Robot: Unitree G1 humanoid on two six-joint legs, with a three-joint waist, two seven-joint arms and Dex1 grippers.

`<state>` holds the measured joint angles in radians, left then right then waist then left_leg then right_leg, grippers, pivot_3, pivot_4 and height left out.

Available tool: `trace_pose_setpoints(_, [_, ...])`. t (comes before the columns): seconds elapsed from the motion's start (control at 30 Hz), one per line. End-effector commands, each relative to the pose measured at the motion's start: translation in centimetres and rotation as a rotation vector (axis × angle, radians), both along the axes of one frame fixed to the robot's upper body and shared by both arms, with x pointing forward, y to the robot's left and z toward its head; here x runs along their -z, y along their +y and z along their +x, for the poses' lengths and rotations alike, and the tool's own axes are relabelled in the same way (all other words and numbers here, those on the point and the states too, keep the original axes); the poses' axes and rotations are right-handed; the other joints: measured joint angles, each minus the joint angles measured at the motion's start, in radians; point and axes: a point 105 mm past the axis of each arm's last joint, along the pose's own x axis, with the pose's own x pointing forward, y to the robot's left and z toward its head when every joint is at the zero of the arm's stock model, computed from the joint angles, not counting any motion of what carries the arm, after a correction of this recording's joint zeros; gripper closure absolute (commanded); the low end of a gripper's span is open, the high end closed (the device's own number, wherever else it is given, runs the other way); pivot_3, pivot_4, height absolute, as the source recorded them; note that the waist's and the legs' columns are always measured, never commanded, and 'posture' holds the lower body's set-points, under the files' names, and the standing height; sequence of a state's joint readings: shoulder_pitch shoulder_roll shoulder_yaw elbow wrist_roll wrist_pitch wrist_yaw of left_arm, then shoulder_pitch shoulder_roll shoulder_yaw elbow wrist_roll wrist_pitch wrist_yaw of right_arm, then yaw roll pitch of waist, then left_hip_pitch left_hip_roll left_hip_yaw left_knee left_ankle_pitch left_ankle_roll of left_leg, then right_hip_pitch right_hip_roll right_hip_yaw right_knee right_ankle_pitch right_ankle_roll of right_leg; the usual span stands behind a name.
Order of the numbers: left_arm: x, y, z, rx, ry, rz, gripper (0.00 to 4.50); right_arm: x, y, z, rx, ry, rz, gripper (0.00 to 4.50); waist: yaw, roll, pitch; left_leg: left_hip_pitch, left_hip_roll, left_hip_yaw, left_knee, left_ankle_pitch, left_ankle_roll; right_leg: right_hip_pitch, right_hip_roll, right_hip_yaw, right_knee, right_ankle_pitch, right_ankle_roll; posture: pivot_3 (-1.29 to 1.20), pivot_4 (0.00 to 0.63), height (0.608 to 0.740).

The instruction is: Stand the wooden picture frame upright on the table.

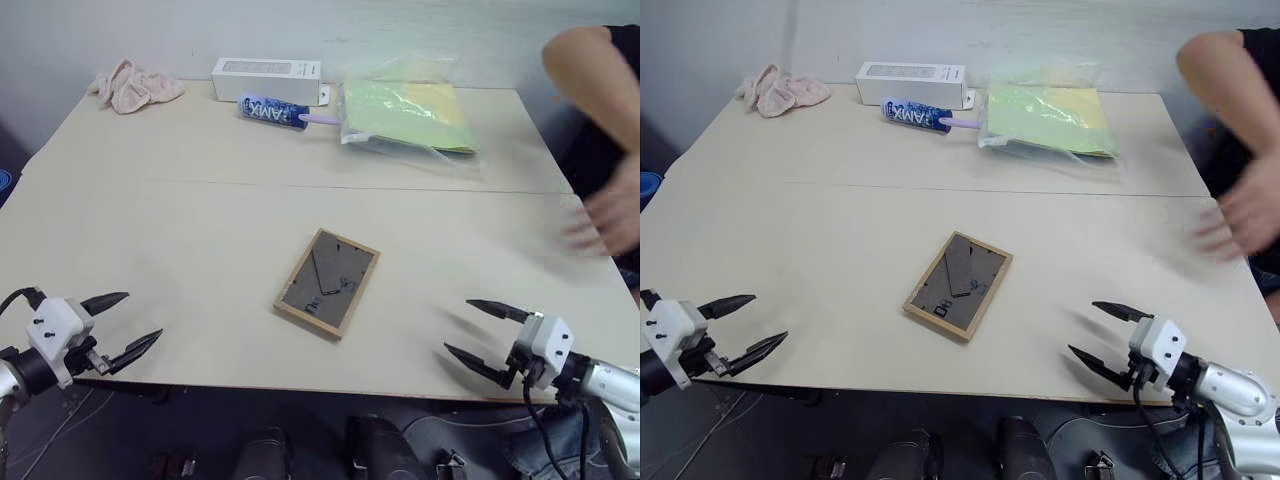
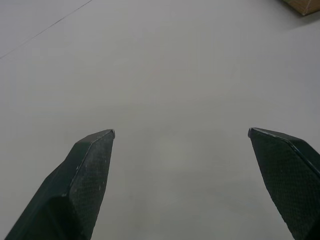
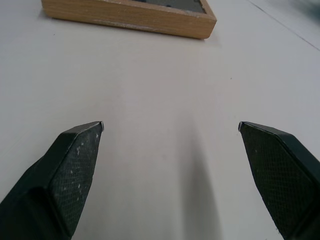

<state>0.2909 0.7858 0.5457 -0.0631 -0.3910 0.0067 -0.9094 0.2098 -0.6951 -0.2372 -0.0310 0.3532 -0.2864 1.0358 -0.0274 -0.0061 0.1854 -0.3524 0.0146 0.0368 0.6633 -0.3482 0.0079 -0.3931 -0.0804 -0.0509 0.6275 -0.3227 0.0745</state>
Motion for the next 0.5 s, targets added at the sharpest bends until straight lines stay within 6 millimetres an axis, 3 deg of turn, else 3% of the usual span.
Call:
trace_pose_setpoints(0.03, [-1.0, -0.3, 0.3, -0.006, -0.023, -0.009, 0.0, -1.0, 1.2, 0.2, -0.022, -0.053, 0.025, 0.03, 0.0, 0.0, 0.0, 0.0, 0.0, 0.0, 0.0, 0.0, 0.0, 0.0, 0.0, 0.0, 0.0, 0.0, 0.0, 0.0, 0.15, 0.74])
trace_pose_setpoints(0.1, [-1.2, -1.7, 0.8, 0.03, 0.0, -0.058, 0.0, -1.7, 2.2, 0.6, -0.032, -0.063, 0.063, 0.03, 0.0, 0.0, 0.0, 0.0, 0.0, 0.0, 0.0, 0.0, 0.0, 0.0, 0.0, 0.0, 0.0, 0.0, 0.0, 0.0, 0.15, 0.74])
trace_pose_setpoints(0.2, [-1.4, -4.7, 2.8, 0.118, 0.02, -0.054, 0.18, -1.7, 4.9, 0.9, -0.085, -0.004, 0.088, 0.65, 0.003, 0.0, 0.0, 0.0, 0.0, 0.0, 0.0, 0.0, 0.0, 0.0, 0.0, 0.0, 0.001, 0.0, 0.0, 0.0, 0.15, 0.74])
trace_pose_setpoints(0.27, [-1.7, -6.5, 4.4, 0.164, 0.007, -0.041, 0.59, -1.4, 6.3, 1.5, -0.102, 0.012, 0.062, 1.3, 0.006, 0.0, 0.0, 0.0, 0.0, -0.001, 0.001, 0.002, -0.003, 0.0, 0.0, 0.0, 0.001, 0.0, 0.0, 0.0, 0.15, 0.74])
trace_pose_setpoints(0.5, [-0.5, -11.9, 9.2, 0.269, -0.006, -0.017, 2.78, -1.2, 9.5, 5.1, -0.062, -0.004, 0.011, 3.74, 0.002, 0.0, 0.0, -0.001, -0.001, 0.001, 0.002, 0.002, -0.003, -0.001, 0.001, 0.0, 0.002, 0.001, 0.001, 0.0, 0.15, 0.74])
